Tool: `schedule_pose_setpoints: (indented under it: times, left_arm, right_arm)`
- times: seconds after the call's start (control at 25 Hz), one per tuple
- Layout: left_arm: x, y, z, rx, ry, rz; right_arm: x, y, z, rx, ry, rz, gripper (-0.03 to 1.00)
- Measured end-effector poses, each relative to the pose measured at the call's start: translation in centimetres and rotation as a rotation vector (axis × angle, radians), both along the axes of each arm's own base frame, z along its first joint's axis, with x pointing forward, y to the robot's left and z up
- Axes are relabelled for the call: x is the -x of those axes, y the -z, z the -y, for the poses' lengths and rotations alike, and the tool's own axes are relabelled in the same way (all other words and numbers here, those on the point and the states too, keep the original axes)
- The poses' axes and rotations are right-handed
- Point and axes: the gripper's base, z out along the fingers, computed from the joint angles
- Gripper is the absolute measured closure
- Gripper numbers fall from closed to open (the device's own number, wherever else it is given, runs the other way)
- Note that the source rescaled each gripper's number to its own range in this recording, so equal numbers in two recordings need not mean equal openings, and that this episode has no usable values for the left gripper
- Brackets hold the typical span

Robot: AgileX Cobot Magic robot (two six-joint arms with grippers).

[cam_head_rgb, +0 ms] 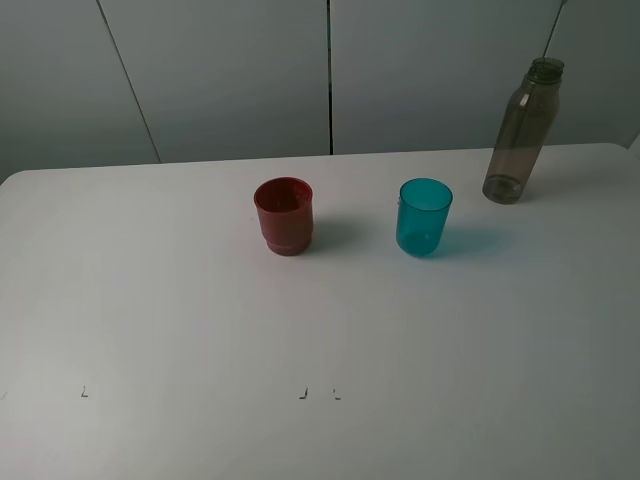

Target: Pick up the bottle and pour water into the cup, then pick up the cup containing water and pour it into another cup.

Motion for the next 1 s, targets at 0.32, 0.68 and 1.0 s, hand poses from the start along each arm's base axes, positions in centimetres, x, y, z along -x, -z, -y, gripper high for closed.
schedule_pose_setpoints:
  times: [0.32,0.68,1.0]
  left_arm:
    - [0.0,0.0,0.0,0.0,0.0,0.0]
    - [0.0,0.0,0.0,0.0,0.0,0.0]
    - [0.0,0.0,0.0,0.0,0.0,0.0]
  right_arm:
    - [-1.1,1.8,-0.5,0.003,-0.01,-0.038,-0.03]
    - [-1.2,1.9,-0.6,0.017,-0.024,-0.031,-0.03]
    - [-1.0,1.9,-1.0,0.021,0.064,-0.029,-0.03]
